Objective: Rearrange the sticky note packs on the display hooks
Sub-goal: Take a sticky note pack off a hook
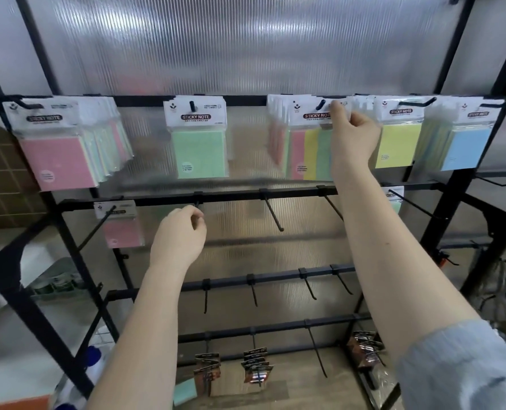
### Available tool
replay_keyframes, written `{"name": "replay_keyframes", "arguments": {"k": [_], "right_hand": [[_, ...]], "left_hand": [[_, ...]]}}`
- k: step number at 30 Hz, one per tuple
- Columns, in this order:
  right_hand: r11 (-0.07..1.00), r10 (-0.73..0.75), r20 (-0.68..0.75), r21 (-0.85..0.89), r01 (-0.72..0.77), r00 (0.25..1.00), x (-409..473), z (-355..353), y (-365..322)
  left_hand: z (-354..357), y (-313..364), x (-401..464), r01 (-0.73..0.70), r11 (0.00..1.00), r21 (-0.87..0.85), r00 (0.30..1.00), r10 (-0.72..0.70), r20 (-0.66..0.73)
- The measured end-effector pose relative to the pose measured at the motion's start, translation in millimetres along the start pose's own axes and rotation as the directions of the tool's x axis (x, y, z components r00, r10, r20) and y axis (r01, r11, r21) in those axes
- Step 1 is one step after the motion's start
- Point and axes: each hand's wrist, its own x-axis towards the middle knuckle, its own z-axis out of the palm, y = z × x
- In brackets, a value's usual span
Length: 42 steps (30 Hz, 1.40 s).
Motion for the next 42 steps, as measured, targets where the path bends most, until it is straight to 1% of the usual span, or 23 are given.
{"name": "replay_keyframes", "arguments": {"k": [5,9,13,17,20,24,26,28,31,33,36,38,39,40,42], "right_hand": [[0.997,-0.025,-0.052,-0.074,0.021,0.998,3.0,5.5,7.0],[0.996,-0.018,-0.069,-0.090,0.012,0.997,7.8,9.3,8.4],[0.996,-0.035,-0.127,-0.090,0.023,0.991,11.8,14.7,13.6],[0.991,-0.109,-0.197,-0.094,0.092,0.974,7.1,12.3,19.7],[0.983,-0.178,-0.211,-0.086,0.163,0.961,-11.8,7.3,27.8],[0.975,-0.223,-0.116,-0.007,0.224,0.968,-52.6,5.8,42.8],[0.970,-0.241,-0.038,0.024,0.242,0.970,-73.5,8.3,51.7],[0.974,-0.228,0.070,0.023,0.227,0.971,-90.9,12.0,62.6],[0.985,-0.134,0.274,-0.068,0.158,0.952,-110.2,20.7,84.1],[0.981,-0.051,0.364,-0.159,0.116,0.930,-119.1,30.5,97.0],[0.969,0.021,0.426,-0.233,0.086,0.905,-130.5,51.8,103.3],[0.963,0.033,0.460,-0.253,0.096,0.887,-136.5,69.0,101.4],[0.958,0.028,0.481,-0.262,0.113,0.876,-138.7,77.5,99.9],[0.954,0.023,0.497,-0.271,0.131,0.867,-140.9,85.4,98.9],[0.941,0.015,0.502,-0.300,0.158,0.865,-145.8,98.4,99.0]], "left_hand": [[-1.7,0.0,-6.0,0.037,0.999,-0.015,0.999,-0.037,-0.036],[-0.1,2.0,-10.7,0.063,0.998,-0.020,0.996,-0.064,-0.054],[2.8,0.4,-16.3,0.107,0.994,-0.025,0.991,-0.109,-0.078],[1.6,-7.9,-19.6,0.168,0.986,-0.024,0.981,-0.169,-0.096],[-1.0,-17.1,-23.9,0.202,0.978,-0.044,0.970,-0.206,-0.132],[-7.8,-33.1,-27.8,0.254,0.966,-0.051,0.949,-0.259,-0.181],[-13.4,-43.4,-26.3,0.278,0.959,-0.049,0.937,-0.282,-0.206],[-19.4,-55.1,-24.0,0.298,0.953,-0.054,0.923,-0.302,-0.241],[-29.3,-74.3,-18.7,0.350,0.935,-0.054,0.898,-0.352,-0.265],[-36.7,-86.3,-13.6,0.384,0.922,-0.054,0.886,-0.384,-0.261],[-51.2,-105.4,-0.2,0.411,0.905,-0.110,0.844,-0.424,-0.327],[-63.5,-121.0,12.8,0.410,0.900,-0.147,0.812,-0.433,-0.391],[-70.3,-130.1,21.1,0.411,0.895,-0.172,0.802,-0.444,-0.398],[-75.7,-140.1,30.4,0.417,0.886,-0.201,0.806,-0.463,-0.369],[-80.4,-165.5,55.7,0.466,0.839,-0.282,0.820,-0.529,-0.220]]}}
